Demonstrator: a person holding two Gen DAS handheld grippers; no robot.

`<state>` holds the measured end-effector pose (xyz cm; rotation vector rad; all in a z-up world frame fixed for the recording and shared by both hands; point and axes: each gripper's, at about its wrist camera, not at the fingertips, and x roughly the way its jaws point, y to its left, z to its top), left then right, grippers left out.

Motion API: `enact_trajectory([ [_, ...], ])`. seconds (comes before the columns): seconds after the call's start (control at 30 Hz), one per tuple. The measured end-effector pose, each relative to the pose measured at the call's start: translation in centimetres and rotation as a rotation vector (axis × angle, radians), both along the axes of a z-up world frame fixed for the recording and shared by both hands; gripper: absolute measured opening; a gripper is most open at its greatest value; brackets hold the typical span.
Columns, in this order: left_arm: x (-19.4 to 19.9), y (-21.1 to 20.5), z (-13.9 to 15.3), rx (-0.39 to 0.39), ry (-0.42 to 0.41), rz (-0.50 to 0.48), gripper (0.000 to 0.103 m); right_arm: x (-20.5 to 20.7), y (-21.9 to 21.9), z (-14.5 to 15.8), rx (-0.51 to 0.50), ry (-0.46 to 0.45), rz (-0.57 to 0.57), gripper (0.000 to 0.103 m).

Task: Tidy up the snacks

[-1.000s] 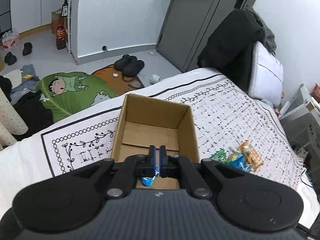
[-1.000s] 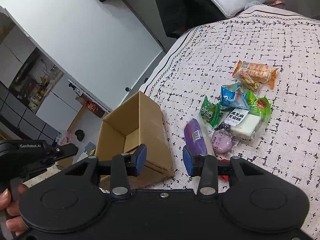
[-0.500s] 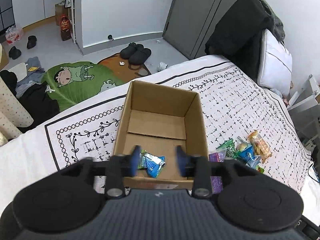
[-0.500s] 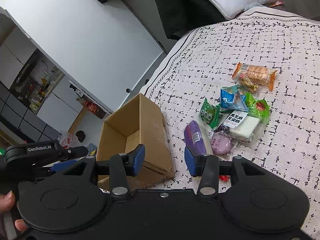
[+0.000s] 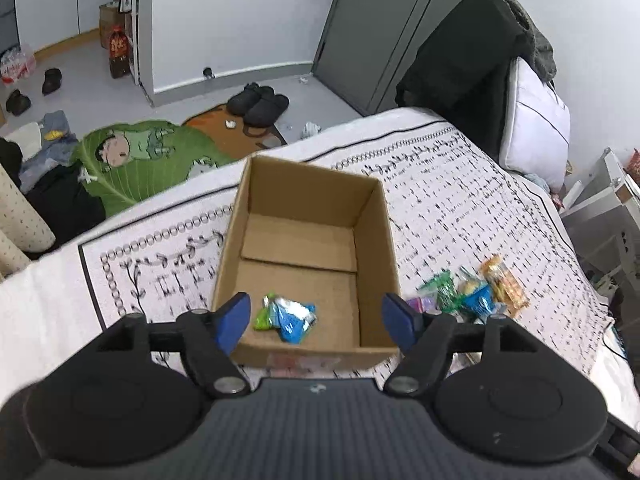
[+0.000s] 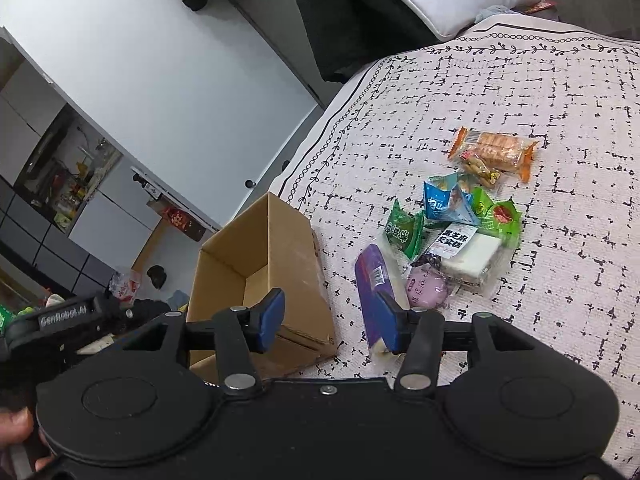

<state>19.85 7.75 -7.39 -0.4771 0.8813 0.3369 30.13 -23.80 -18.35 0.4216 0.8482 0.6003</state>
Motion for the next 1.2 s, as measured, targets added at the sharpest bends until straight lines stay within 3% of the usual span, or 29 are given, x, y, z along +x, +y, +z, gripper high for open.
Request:
enact_trajectory([
  [0.23, -0.9, -2.1, -2.8, -0.044, 0.081, -0.019, 0.07, 0.0, -0.3, 0.0, 0.0, 0.0, -0.004, 0.05],
  [0.53, -0.3, -2.6, -7.2, -0.104, 0.212, -0.03, 0.052, 0.0, -0.8, 0.3, 0.013, -0.004, -0.013, 0.05],
  [0.9, 1.7, -2.8, -11.6, -0.049, 0.315, 0.021, 0.04, 0.4, -1.2, 0.2, 0.027, 0.006, -0.015, 0.05],
  [1.13, 2.8, -2.5, -13.1, -0.036, 0.404, 0.045, 0.04, 0.4, -1.1, 0.1, 0.029, 0.01, -0.008, 0.05],
  [1.17, 2.9, -2.4, -13.3, -0.045, 0.408, 0.042, 0.035, 0.4, -1.1, 0.1, 0.029, 0.011, -0.008, 0.05],
  [1.2, 2.9, -2.2, -13.5, -0.051, 0.412, 0.045, 0.024, 0.4, -1.1, 0.1, 0.029, 0.011, -0.008, 0.05],
])
